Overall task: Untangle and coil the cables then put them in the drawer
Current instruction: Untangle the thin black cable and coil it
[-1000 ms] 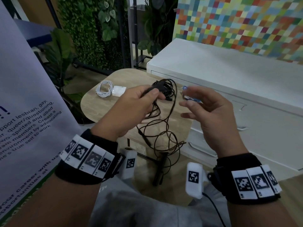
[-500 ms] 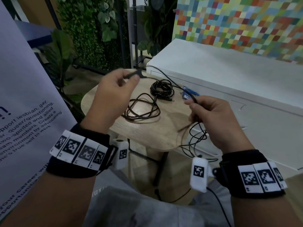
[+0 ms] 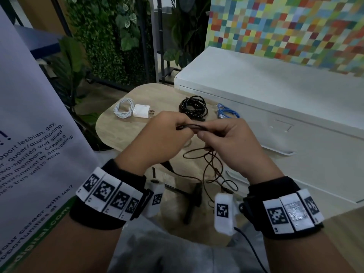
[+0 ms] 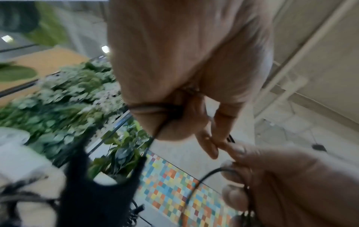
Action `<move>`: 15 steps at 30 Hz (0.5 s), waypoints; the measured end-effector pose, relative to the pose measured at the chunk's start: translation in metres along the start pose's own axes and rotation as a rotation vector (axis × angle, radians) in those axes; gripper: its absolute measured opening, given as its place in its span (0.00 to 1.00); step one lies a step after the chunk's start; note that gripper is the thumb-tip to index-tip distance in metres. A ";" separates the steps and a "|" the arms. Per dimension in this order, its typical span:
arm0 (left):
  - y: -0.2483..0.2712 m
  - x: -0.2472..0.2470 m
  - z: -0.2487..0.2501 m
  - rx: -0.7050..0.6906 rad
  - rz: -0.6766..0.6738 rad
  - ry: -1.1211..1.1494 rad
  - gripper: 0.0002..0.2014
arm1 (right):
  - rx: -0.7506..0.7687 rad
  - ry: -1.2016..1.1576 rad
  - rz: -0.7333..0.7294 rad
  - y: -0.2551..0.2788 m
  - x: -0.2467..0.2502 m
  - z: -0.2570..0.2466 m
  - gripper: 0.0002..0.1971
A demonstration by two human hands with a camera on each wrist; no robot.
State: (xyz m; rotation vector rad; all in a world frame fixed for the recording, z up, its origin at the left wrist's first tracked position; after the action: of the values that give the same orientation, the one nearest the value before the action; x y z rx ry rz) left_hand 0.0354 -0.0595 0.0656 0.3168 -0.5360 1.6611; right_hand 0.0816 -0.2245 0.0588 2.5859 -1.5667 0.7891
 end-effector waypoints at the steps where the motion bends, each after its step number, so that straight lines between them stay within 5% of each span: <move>1: 0.002 0.002 0.002 0.021 0.001 0.069 0.08 | -0.009 0.010 -0.017 0.000 0.001 0.002 0.13; 5: 0.006 0.030 0.001 0.052 0.283 0.305 0.14 | -0.117 0.208 -0.084 0.004 0.013 0.019 0.06; 8: 0.004 0.046 -0.009 0.060 0.452 0.336 0.13 | -0.177 0.164 0.023 0.005 0.027 0.030 0.07; 12: -0.001 0.027 -0.019 0.135 0.210 0.056 0.10 | -0.155 0.080 0.075 0.003 0.025 0.023 0.03; 15: 0.001 0.009 -0.009 0.066 0.084 0.005 0.21 | -0.129 0.116 -0.003 0.001 0.010 0.015 0.04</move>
State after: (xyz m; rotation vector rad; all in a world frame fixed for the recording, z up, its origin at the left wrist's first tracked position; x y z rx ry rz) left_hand 0.0335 -0.0473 0.0625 0.3430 -0.4970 1.7630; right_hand 0.0902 -0.2374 0.0500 2.4064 -1.5278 0.7938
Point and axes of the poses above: each hand's wrist, its own y-axis away from the middle knuckle, its own x-axis out of the back of the hand, z = x × y, the point moved 4 cm from there along -y, towards the middle knuckle, and after that the axes turned 6 degrees about y, right-handed, at the moved point
